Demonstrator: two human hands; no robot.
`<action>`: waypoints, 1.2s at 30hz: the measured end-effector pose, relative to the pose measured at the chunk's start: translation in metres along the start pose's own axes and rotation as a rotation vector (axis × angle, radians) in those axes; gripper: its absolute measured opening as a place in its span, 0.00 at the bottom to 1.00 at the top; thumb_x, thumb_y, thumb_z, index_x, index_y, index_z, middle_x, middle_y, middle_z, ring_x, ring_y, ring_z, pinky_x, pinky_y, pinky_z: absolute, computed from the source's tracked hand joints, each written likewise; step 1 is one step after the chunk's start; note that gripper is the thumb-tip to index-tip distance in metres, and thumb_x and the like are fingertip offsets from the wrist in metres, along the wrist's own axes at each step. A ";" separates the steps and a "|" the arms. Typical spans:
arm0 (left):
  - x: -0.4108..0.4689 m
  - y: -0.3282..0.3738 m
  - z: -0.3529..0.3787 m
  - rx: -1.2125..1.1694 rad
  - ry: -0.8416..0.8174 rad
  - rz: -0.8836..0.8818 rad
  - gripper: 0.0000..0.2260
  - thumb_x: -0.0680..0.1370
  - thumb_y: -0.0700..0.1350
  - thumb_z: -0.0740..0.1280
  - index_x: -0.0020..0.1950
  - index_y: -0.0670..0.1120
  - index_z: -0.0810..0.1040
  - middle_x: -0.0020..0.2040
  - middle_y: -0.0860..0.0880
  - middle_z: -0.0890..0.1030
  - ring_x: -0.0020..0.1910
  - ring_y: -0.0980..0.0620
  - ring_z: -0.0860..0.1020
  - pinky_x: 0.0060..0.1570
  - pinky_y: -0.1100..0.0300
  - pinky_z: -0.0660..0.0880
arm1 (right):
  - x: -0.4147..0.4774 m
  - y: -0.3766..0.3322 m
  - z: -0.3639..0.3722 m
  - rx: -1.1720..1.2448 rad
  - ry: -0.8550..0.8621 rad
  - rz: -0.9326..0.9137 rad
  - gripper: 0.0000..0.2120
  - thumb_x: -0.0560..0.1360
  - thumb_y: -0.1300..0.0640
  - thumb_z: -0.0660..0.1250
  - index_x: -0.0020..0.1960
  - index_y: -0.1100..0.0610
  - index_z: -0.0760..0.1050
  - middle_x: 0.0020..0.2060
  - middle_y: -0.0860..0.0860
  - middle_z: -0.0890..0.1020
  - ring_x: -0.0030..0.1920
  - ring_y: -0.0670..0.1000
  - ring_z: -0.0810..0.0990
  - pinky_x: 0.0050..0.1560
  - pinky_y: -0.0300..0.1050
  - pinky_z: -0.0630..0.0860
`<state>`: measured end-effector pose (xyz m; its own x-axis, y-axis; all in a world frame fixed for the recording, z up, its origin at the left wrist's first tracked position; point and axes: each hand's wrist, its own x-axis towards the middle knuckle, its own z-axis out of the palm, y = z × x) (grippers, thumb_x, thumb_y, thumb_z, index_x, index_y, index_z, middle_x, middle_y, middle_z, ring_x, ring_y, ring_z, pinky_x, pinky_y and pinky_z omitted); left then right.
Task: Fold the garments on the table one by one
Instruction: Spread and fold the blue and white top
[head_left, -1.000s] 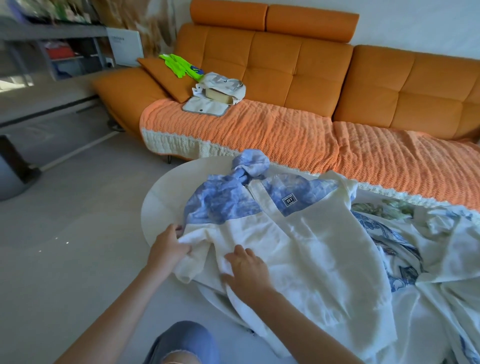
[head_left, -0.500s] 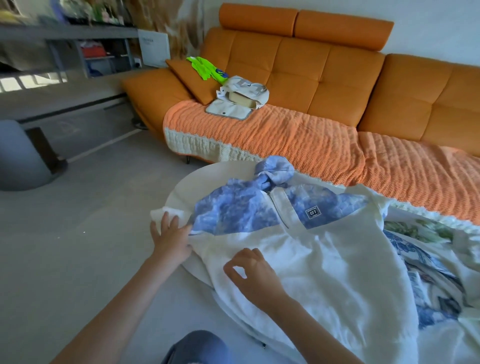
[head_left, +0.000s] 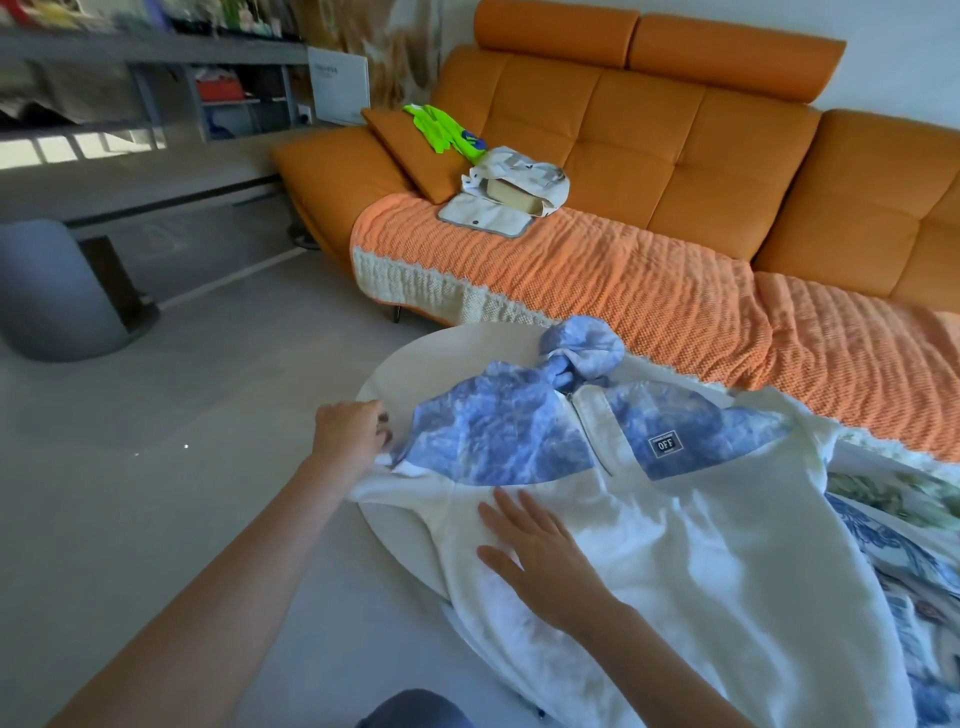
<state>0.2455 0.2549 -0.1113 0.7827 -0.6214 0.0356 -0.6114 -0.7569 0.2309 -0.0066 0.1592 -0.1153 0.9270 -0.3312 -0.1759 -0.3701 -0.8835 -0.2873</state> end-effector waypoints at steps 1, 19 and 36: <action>0.000 -0.007 0.001 0.005 0.039 -0.027 0.08 0.76 0.44 0.63 0.53 0.48 0.79 0.53 0.45 0.82 0.55 0.45 0.78 0.53 0.57 0.68 | 0.001 0.001 0.002 -0.005 0.008 -0.002 0.46 0.62 0.31 0.29 0.77 0.47 0.49 0.76 0.44 0.45 0.76 0.48 0.40 0.72 0.41 0.40; -0.020 -0.063 0.001 -0.465 -0.027 -0.078 0.14 0.62 0.62 0.65 0.30 0.52 0.72 0.35 0.49 0.73 0.43 0.42 0.77 0.42 0.56 0.71 | 0.025 -0.025 0.011 -0.038 -0.032 -0.057 0.44 0.64 0.32 0.29 0.77 0.47 0.44 0.76 0.45 0.42 0.76 0.50 0.38 0.73 0.46 0.38; -0.045 0.034 0.008 -0.271 -0.102 0.402 0.27 0.79 0.62 0.50 0.74 0.52 0.61 0.76 0.49 0.58 0.75 0.49 0.55 0.72 0.46 0.55 | 0.034 -0.008 -0.014 0.040 0.096 0.044 0.33 0.70 0.33 0.35 0.73 0.42 0.36 0.73 0.42 0.33 0.73 0.47 0.30 0.72 0.45 0.31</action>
<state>0.1888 0.2551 -0.1128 0.4677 -0.8801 0.0816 -0.7996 -0.3819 0.4634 0.0288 0.1504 -0.1058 0.9106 -0.4013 -0.0990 -0.4110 -0.8542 -0.3186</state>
